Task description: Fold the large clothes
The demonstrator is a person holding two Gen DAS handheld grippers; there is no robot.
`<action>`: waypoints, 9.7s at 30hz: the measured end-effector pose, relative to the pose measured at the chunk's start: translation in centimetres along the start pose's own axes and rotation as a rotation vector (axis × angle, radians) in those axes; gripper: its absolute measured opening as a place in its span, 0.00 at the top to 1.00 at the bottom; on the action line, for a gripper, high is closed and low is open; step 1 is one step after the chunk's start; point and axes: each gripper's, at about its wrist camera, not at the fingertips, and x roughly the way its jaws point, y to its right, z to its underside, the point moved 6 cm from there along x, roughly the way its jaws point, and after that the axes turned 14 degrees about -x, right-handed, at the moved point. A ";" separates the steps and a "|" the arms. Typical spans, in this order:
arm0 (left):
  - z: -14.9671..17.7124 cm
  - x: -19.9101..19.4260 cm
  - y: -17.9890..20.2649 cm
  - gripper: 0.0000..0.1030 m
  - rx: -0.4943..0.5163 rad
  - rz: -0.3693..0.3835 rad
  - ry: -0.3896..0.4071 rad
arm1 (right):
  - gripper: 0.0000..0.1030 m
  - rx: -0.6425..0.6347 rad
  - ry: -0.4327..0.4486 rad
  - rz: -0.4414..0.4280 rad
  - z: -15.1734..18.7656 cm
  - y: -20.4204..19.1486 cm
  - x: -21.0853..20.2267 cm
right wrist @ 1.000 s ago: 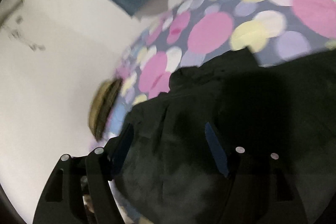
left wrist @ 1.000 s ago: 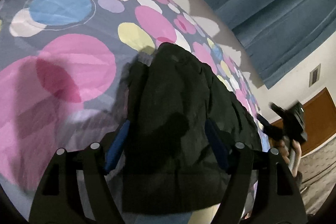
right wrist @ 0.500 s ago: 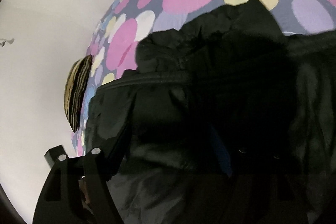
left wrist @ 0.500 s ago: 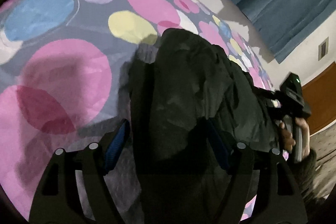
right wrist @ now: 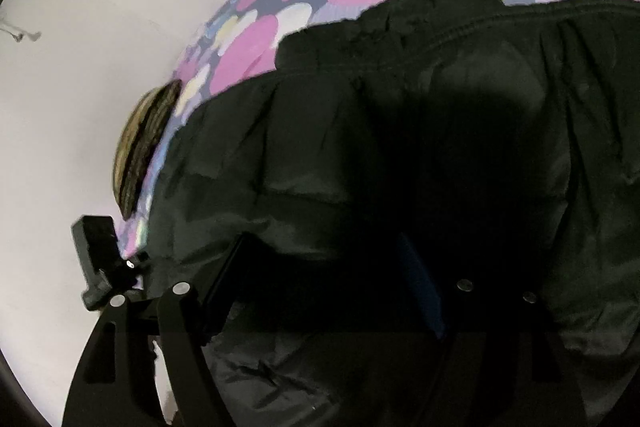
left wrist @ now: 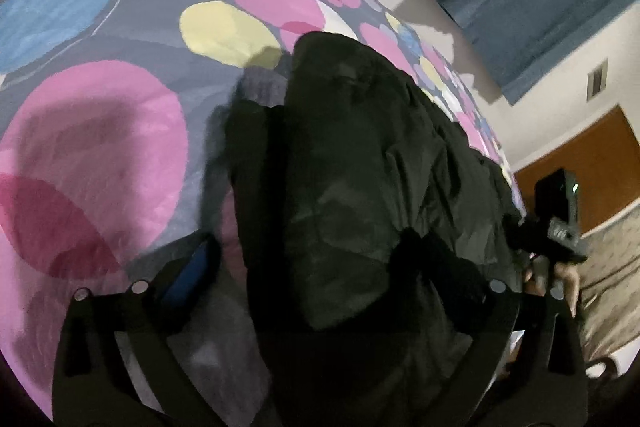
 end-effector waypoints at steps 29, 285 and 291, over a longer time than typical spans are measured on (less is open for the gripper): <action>0.0 -0.4 0.3 0.02 -0.010 0.018 -0.020 | 0.26 -0.083 0.132 0.010 7.5 -4.6 -6.0; 13.1 17.4 33.5 0.26 0.579 0.132 -0.123 | 0.57 0.068 0.230 0.173 3.8 17.5 -21.9; 13.3 17.6 33.7 0.26 0.593 0.135 -0.121 | 0.61 0.125 0.092 0.183 3.4 21.7 -16.4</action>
